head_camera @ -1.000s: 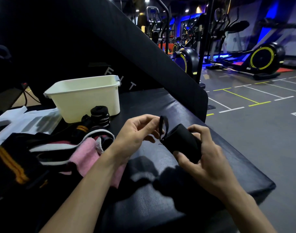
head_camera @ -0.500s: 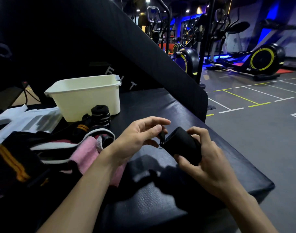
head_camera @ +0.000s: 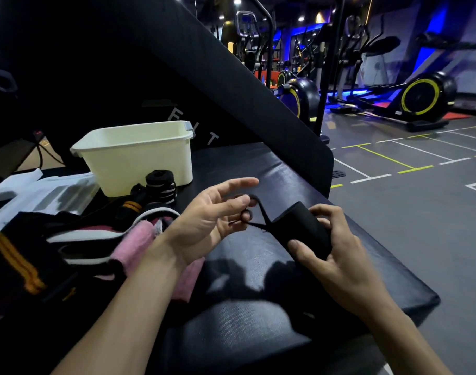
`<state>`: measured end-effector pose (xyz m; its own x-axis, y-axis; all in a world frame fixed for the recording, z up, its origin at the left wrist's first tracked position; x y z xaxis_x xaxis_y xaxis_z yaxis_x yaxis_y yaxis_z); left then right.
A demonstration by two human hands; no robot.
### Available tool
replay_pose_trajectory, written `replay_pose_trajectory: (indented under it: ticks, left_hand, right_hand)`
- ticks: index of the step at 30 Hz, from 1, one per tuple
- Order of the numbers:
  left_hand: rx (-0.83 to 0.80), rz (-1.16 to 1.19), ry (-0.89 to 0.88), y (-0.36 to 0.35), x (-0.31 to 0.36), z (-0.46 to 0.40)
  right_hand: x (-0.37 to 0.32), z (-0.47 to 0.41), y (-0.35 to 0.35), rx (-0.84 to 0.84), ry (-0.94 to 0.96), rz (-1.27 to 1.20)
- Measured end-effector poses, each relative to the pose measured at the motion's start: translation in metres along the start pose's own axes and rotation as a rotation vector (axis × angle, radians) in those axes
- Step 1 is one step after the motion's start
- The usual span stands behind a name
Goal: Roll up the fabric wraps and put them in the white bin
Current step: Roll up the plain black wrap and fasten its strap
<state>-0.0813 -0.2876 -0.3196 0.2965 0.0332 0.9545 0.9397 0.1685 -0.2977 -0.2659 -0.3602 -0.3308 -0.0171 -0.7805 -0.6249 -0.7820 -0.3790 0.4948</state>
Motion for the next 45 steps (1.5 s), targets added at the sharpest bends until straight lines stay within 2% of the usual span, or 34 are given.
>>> replay_pose_trajectory:
  ticks: [4, 8, 12, 15, 18, 20, 23, 25, 28, 32, 36, 41, 45]
  left_hand:
    - [0.1, -0.102, 0.069, -0.002, -0.012, -0.004]
    - [0.198, -0.097, 0.089, 0.004, -0.022, -0.01]
    - [0.221, -0.133, 0.109, 0.0, -0.036, -0.014]
    - [0.201, -0.188, 0.096, -0.006, -0.043, -0.018]
    - [0.234, -0.18, 0.072, -0.004, -0.042, -0.018]
    - [0.234, -0.166, 0.049, -0.006, -0.04, -0.016]
    - [0.244, -0.23, -0.001, -0.009, -0.033, -0.014]
    - [0.289, -0.282, -0.067, -0.006, -0.027, -0.012]
    - [0.371, -0.275, -0.098, -0.002, -0.022, -0.009]
    - [0.468, -0.234, -0.171, 0.002, -0.011, -0.003]
    - [0.581, -0.332, -0.274, 0.004, -0.001, 0.005]
    - [0.732, -0.481, -0.441, 0.009, 0.009, 0.014]
    - [0.724, -0.549, -0.476, -0.003, 0.009, 0.018]
  right_hand:
    - [-0.004, 0.001, -0.01, 0.019, -0.048, -0.204]
    - [-0.006, 0.004, -0.026, 0.053, -0.106, -0.49]
    - [-0.009, 0.004, -0.035, 0.086, -0.137, -0.685]
    - [-0.017, 0.006, -0.05, 0.073, -0.212, -0.963]
    - [-0.029, 0.01, -0.064, 0.079, -0.407, -1.329]
    - [-0.031, 0.011, -0.073, 0.017, -0.496, -1.464]
    - [-0.028, 0.011, -0.079, -0.099, -0.518, -1.556]
    - [-0.02, 0.012, -0.08, -0.095, -0.542, -1.526]
    - [-0.006, 0.011, -0.076, -0.013, -0.554, -1.324]
    - [0.013, 0.003, -0.038, 0.243, -0.286, -0.746]
    - [-0.003, 0.004, -0.016, 0.382, -0.097, -0.497]
    - [-0.018, 0.007, -0.019, 0.343, -0.082, -0.264]
    - [-0.024, 0.006, -0.033, 0.229, -0.083, -0.189]
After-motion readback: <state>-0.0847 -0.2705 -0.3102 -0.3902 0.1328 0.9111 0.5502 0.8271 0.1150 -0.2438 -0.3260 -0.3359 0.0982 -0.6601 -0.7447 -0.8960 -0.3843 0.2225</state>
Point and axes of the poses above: each hand's wrist, its own z-axis away from the middle knuckle, its own y-axis out of the back of the hand, x = y × z, the point moved 9 cm from there along -z, towards the middle knuckle, and after that the axes turned 11 degrees about y, right-handed, at the moved point
